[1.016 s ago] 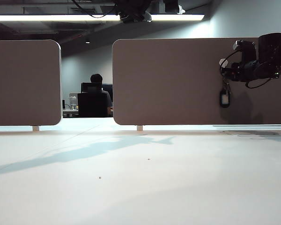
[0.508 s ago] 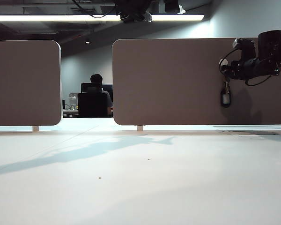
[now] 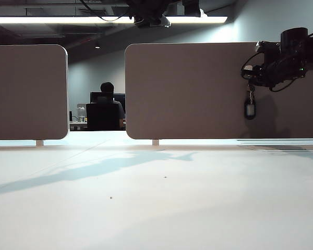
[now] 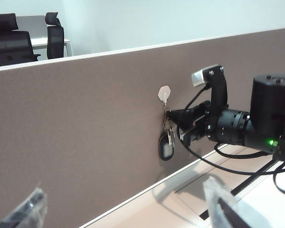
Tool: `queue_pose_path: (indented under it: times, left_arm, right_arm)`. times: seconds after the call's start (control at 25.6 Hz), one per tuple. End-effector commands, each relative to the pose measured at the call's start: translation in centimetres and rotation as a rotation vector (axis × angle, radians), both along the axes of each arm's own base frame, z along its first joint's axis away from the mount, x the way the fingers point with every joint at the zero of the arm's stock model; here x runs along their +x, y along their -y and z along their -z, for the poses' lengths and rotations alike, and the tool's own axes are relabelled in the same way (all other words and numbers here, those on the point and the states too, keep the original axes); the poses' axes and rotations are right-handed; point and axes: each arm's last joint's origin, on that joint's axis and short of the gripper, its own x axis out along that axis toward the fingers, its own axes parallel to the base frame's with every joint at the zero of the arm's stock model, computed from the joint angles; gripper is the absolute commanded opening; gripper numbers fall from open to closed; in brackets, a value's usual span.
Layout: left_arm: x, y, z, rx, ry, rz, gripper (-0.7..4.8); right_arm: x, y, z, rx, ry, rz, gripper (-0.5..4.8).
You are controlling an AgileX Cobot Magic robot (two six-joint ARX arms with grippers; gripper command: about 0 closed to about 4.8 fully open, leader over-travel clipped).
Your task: Hang the bunch of keys on the hook.
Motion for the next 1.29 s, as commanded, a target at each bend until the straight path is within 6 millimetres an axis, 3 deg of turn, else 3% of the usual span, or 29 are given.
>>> queue_pose_path:
  times: [0.04,0.43,0.94,1.29]
  left_arm:
    - [-0.1,0.0,-0.4,-0.01,0.009,0.006,4.79]
    - [-0.2,0.0,-0.4,-0.043,-0.025,0.012,4.79]
    - [-0.3,-0.1,-0.4,-0.034,-0.041,0.011,4.79]
    - [-0.3,-0.1,-0.4,-0.036,-0.038,0.01,4.79]
  right_arm:
    - [-1.0,-1.6,-2.8,-0.041,0.031,-0.061,-0.06]
    - [-2.4,-0.2,-5.3,-0.099,-0.02,-0.024,-0.06]
    - [-2.1,1.7,-4.3,-0.098,-0.012,-0.016,-0.06]
    - [-2.0,1.4,-4.0,-0.09,-0.019,-0.036,-0.06]
